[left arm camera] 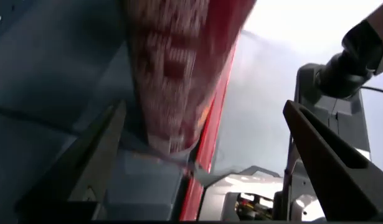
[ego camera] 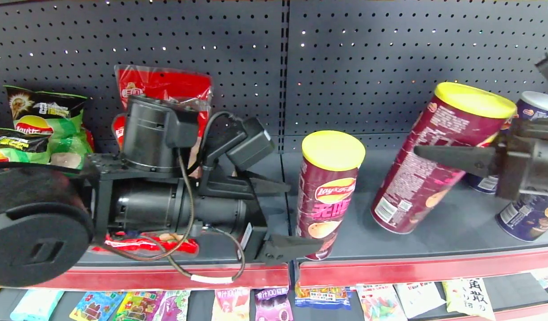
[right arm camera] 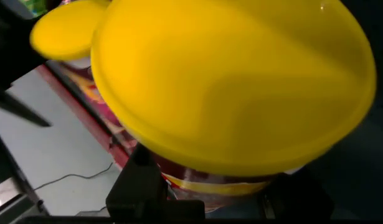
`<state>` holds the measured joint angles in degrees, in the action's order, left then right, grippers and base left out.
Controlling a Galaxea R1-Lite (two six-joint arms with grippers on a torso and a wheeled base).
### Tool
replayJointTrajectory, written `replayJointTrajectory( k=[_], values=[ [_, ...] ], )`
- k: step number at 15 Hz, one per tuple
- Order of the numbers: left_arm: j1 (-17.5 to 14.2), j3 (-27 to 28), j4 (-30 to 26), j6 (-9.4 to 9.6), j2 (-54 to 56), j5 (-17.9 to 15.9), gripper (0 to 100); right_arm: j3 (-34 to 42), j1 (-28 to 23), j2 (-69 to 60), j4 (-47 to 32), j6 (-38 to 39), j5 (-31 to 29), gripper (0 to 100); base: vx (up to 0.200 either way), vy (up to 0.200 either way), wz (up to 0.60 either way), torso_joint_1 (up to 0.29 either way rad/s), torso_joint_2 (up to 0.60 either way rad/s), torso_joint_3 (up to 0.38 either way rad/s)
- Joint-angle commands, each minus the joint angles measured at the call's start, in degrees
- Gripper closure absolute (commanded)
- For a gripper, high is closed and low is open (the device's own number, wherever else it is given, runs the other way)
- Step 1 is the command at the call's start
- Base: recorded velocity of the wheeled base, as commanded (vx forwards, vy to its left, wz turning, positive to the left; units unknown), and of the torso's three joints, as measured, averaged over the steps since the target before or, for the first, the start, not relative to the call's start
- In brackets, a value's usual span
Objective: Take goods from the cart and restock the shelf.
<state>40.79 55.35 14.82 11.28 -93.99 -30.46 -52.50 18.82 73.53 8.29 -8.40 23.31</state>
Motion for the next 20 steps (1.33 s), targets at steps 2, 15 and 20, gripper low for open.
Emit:
replayJointTrajectory(
  k=[2, 15, 20],
  values=[
    [-2.4, -7.7, 0.0, -0.03, 8.6, 0.7, 0, -7.4, 0.2, 12.5, 2.2, 0.0, -1.2, 100, 0.000, 0.000, 0.00, 0.000, 0.00, 0.000],
    [-9.1, -16.2, 0.0, -0.29, 19.9, 2.4, 0, -25.0, 7.5, 31.4, 2.2, -4.1, -1.3, 100, 0.000, 0.000, 0.00, 0.000, 0.00, 0.000],
    [-9.1, -16.3, 0.0, -1.34, 19.8, 2.8, 0, -24.4, 7.6, 31.3, 2.1, -4.8, -1.3, 100, 0.000, 0.000, 0.00, 0.000, 0.00, 0.000]
  ],
)
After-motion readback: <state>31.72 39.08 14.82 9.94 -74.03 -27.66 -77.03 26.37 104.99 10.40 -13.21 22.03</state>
